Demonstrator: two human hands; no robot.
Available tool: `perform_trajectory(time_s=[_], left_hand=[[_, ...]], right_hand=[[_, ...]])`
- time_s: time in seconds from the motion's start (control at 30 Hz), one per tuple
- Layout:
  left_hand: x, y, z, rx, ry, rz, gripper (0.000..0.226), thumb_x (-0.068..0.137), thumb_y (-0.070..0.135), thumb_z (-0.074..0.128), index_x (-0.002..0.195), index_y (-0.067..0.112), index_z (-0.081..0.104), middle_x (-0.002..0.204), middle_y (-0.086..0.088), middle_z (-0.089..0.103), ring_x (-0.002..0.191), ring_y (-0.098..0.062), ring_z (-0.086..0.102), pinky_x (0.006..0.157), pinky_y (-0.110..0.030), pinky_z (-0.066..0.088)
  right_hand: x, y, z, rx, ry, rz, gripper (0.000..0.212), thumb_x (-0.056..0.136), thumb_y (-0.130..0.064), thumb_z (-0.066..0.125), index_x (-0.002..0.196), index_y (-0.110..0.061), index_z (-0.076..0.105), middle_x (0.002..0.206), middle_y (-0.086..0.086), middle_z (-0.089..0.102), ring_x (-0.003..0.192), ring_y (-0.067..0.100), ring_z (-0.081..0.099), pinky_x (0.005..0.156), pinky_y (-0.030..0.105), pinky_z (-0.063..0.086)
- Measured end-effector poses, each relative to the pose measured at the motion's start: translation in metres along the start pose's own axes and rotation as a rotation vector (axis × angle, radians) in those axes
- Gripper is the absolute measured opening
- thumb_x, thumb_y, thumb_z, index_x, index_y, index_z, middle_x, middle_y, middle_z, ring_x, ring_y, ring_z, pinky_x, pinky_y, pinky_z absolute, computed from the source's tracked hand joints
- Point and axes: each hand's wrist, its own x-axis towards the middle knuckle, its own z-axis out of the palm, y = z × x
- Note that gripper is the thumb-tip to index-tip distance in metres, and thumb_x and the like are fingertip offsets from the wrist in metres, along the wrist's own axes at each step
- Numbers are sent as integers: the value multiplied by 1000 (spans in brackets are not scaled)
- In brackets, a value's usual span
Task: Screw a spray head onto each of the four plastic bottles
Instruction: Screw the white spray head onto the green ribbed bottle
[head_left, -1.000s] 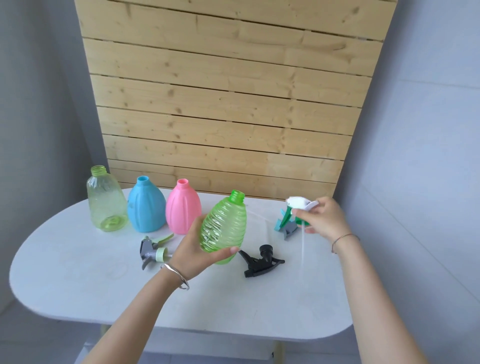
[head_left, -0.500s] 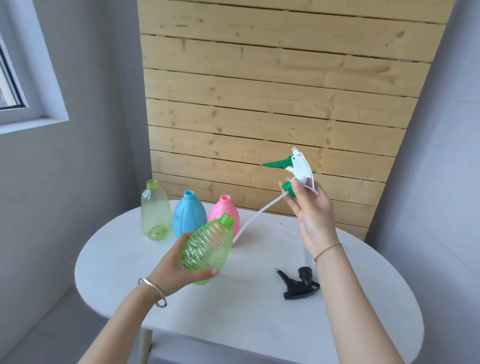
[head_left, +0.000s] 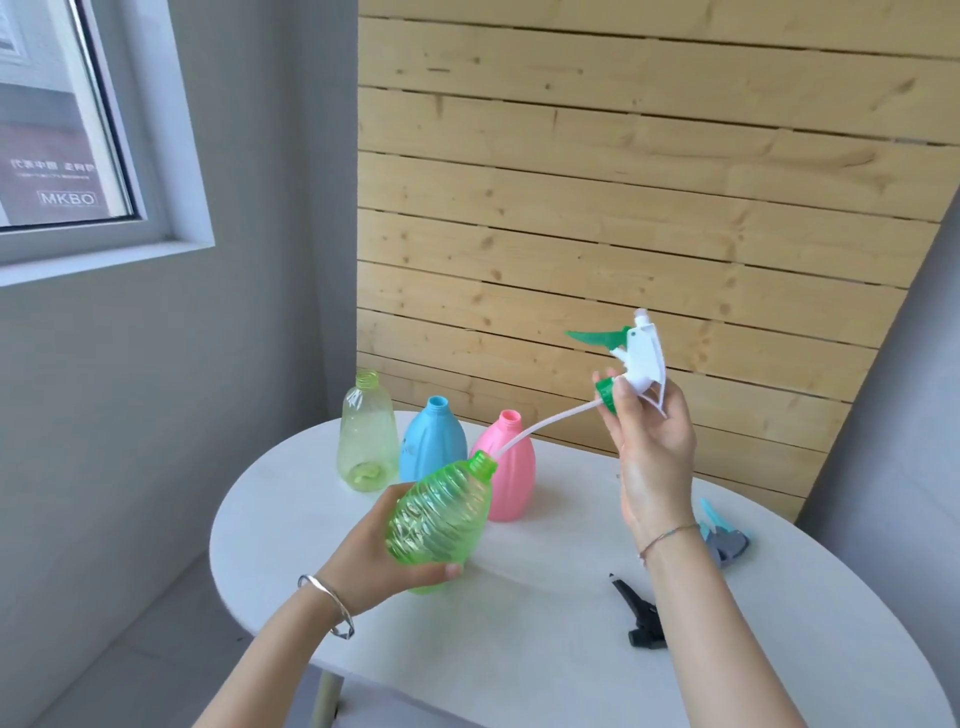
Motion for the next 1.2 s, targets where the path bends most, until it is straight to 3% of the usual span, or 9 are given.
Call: perform_trajectory(time_s=[0.17, 0.4, 0.57, 0.67, 0.77, 0.87, 0.97, 1.07, 1.2], left_hand=[[0, 11, 10, -41, -47, 48, 73, 54, 35, 88, 113, 46, 45, 112, 16, 62, 100, 16, 54, 76, 2, 40], [1, 22, 16, -185, -82, 35, 79, 49, 44, 84, 120, 35, 51, 116, 8, 65, 107, -2, 61, 90, -19, 48], [0, 24, 20, -390, -228, -64, 73, 49, 60, 82, 114, 39, 59, 115, 10, 70, 110, -11, 63, 87, -23, 52], [-2, 24, 25, -584, -377, -170, 70, 47, 64, 81, 110, 35, 66, 110, 6, 73, 103, -14, 68, 77, -27, 56], [-1, 23, 33, -680, -400, -199, 66, 46, 63, 81, 105, 37, 69, 108, 3, 73, 100, -19, 69, 76, -34, 58], [0, 24, 38, -582, -302, -119, 80, 48, 60, 83, 120, 35, 57, 118, 6, 69, 110, -15, 64, 86, -33, 54], [-1, 24, 45, -298, -223, -17, 80, 52, 50, 85, 122, 37, 48, 119, 12, 65, 112, -4, 60, 94, -25, 49], [-3, 15, 51, -154, -199, -2, 80, 54, 37, 87, 121, 31, 46, 114, 12, 63, 100, 6, 60, 83, -10, 47], [-4, 6, 58, -96, -172, 40, 81, 56, 25, 90, 122, 26, 43, 111, 9, 61, 94, 10, 60, 74, -4, 44]], right_hand=[[-21, 25, 9, -159, -230, 182, 19, 88, -9, 59, 107, -14, 61, 97, -3, 73, 94, 13, 67, 89, 27, 52], [-29, 28, -3, -238, -390, 337, 23, 84, -4, 64, 105, 4, 64, 92, -5, 75, 84, 0, 68, 73, 10, 49], [-27, 24, -10, -213, -421, 421, 33, 83, -24, 62, 105, 0, 66, 109, 14, 70, 100, 16, 66, 94, 27, 48], [-26, 19, -12, -92, -490, 498, 38, 76, -37, 63, 100, -8, 67, 105, 6, 71, 98, 15, 66, 92, 25, 51], [-27, 19, -9, -74, -468, 467, 48, 76, -38, 63, 104, 0, 62, 102, 4, 69, 97, 17, 62, 92, 31, 48], [-29, 20, -6, -85, -417, 430, 47, 78, -33, 61, 108, 4, 60, 105, 13, 64, 98, 22, 59, 93, 36, 46], [-33, 24, -6, -244, -472, 420, 30, 80, -26, 65, 98, -2, 66, 95, 5, 72, 87, 13, 65, 78, 21, 51], [-45, 33, -10, -302, -528, 447, 23, 86, -4, 61, 106, 5, 64, 102, 4, 73, 90, 3, 69, 76, 14, 51], [-57, 35, -17, -315, -545, 456, 18, 87, 1, 59, 103, -6, 63, 110, 11, 68, 91, -1, 68, 76, 10, 49]])
